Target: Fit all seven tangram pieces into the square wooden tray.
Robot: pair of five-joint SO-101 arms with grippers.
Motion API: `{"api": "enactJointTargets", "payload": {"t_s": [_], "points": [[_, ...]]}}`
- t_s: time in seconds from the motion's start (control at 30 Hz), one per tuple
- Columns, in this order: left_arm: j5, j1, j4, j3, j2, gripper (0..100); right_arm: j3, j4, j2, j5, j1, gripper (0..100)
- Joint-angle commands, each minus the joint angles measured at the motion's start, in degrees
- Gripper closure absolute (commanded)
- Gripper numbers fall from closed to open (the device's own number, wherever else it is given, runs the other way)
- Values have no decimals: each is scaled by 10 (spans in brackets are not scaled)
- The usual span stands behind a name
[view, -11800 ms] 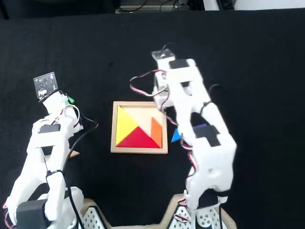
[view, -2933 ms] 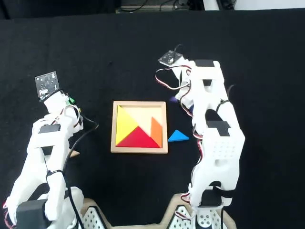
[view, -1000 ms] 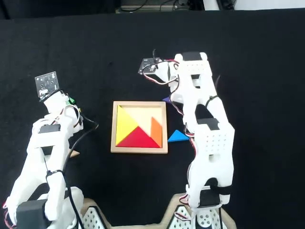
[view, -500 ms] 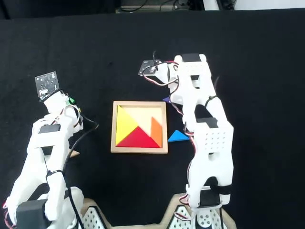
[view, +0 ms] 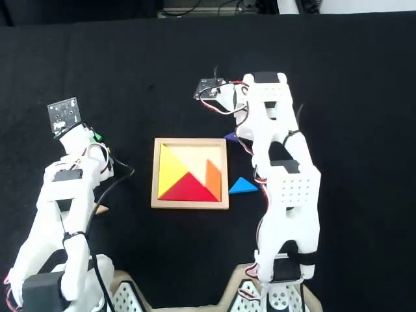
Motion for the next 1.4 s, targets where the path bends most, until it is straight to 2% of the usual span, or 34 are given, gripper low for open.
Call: {"api": "enactJointTargets", "payload": {"t_s": [0.0,0.2,0.5,0.67,0.77,1.13,1.23,1.37], "points": [[-2,7,-12,-12,-1,895,-7,-3,-5,4,11,884],[-2,7,-12,-12,-1,895,-38,24,-7,4,13,885],[-2,7,-12,-12,-1,895,-200,181,-7,2,18,885],[-2,7,-12,-12,-1,895,-252,202,-7,-62,22,885],[-2,7,-12,-12,-1,895,-246,204,-26,-70,22,885],[-2,7,-12,-12,-1,895,21,185,-256,-116,-8,885],[-2,7,-12,-12,-1,895,132,141,-309,-138,-38,885],[-2,7,-12,-9,-1,895,289,18,-385,-171,-78,885]]}}
